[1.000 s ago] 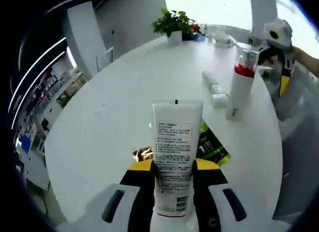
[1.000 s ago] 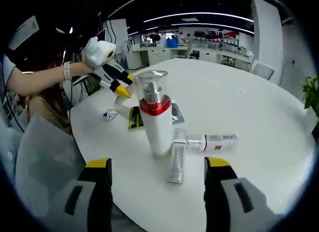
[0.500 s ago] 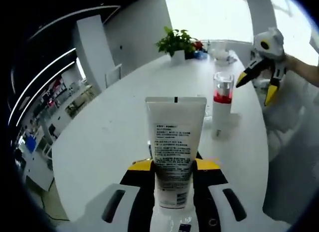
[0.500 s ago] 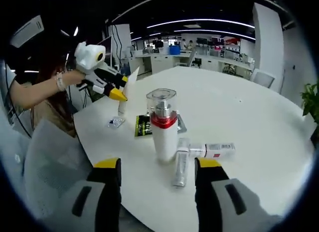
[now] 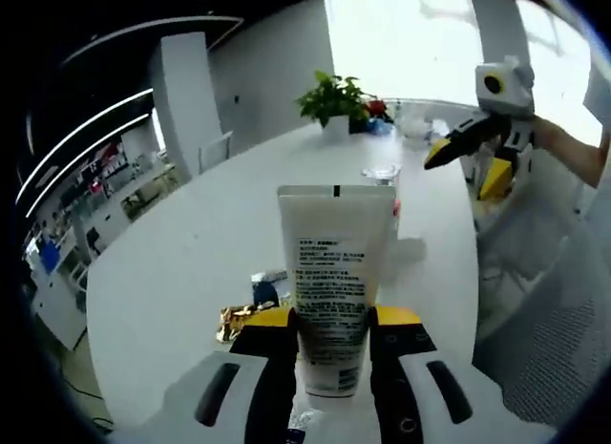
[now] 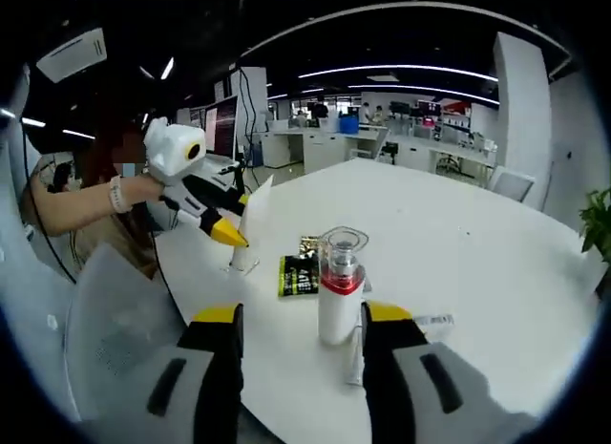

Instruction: Arrange the skincare products in the storage area until every visible bottle or jar stands upright without overlapping.

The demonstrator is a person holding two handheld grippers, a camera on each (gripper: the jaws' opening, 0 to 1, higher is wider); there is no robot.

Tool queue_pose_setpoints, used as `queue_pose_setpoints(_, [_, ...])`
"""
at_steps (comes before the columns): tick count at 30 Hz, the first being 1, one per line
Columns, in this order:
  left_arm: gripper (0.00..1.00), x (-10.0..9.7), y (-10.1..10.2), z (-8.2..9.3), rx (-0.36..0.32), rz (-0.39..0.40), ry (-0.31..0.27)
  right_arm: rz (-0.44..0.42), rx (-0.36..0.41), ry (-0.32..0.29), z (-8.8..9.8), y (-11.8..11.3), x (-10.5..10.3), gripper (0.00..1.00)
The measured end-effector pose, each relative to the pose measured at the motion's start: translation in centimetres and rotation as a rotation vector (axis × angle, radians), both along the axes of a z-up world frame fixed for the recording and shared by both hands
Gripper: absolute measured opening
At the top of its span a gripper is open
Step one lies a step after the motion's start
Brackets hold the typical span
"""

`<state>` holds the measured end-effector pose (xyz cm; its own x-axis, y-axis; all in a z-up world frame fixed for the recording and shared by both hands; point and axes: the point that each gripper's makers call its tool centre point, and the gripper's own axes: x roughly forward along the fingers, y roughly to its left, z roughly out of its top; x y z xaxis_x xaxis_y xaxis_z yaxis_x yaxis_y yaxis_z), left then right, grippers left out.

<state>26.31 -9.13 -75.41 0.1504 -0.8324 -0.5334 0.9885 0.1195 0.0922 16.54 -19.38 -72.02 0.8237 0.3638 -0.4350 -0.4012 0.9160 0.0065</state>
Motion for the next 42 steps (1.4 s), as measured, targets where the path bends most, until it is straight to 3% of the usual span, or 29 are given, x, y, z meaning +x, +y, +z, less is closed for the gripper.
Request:
queue_pose_setpoints(9, [0.24,-1.8,-0.7,-0.2,-0.019,-0.022,0.028,0.067,0.053,-0.025,0.9,2.5,0.1,0.40])
queue_pose_setpoints(14, [0.25,-2.9,-1.1,-0.6,-0.022,-0.038,0.040,0.116,0.066,-0.018,0.4,3.9,0.5,0.35])
queue_pose_setpoints(24, [0.25,-4.7,-1.9,-1.0,-0.039,-0.062,0.068,0.145,0.121,-0.018,0.2,4.8,1.3,0.30])
queue_pose_setpoints(33, [0.25,-5.5,-2.6,-1.1,-0.055,-0.072,0.081,0.192,0.120,-0.025,0.5,6.8,1.5,0.21])
queue_pose_setpoints(35, [0.25,-5.7,-2.9,-1.2,-0.058,-0.071,0.087,0.195,0.117,-0.029,0.6,7.0,1.5,0.14])
queue_pose_setpoints(42, [0.25,-6.4,-3.8,-1.7,-0.048,-0.094,0.069,0.194,0.112,-0.041,0.9,7.3,1.8,0.11])
